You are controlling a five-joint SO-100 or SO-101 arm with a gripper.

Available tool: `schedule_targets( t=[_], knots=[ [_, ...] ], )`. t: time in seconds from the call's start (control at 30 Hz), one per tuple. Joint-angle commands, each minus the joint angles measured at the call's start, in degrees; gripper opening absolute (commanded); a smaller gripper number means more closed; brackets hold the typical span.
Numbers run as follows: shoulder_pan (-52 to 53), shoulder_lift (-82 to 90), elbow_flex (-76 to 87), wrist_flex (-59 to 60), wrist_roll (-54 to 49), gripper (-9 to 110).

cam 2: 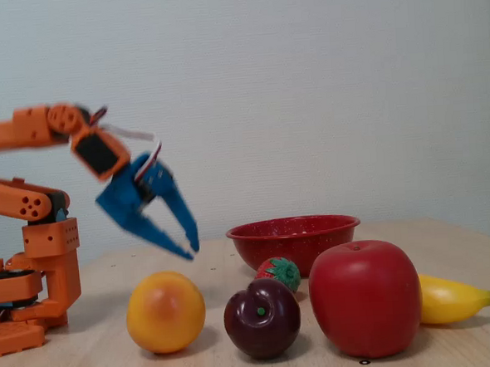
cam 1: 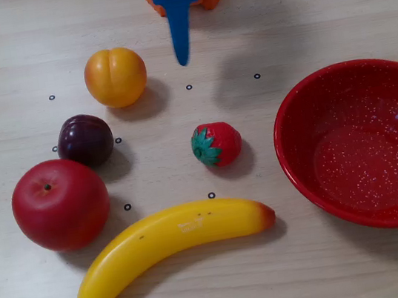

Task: Put the peach in the red bowl.

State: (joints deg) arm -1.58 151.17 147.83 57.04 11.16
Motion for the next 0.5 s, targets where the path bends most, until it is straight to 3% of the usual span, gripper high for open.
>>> schedule_targets(
  t=[0.0, 0.23, 0.4, 0.47],
  knots=[
    [-2.8, -6.4, -12.9, 4.4, 3.2, 0],
    [-9.5, -20.4, -34.4, 19.9, 9.8, 0],
    [-13.7, -30.8, -45.6, 36.3, 28.7, 0],
    [-16.1, -33.9, -47.1, 39.7, 30.9, 2]
  ],
)
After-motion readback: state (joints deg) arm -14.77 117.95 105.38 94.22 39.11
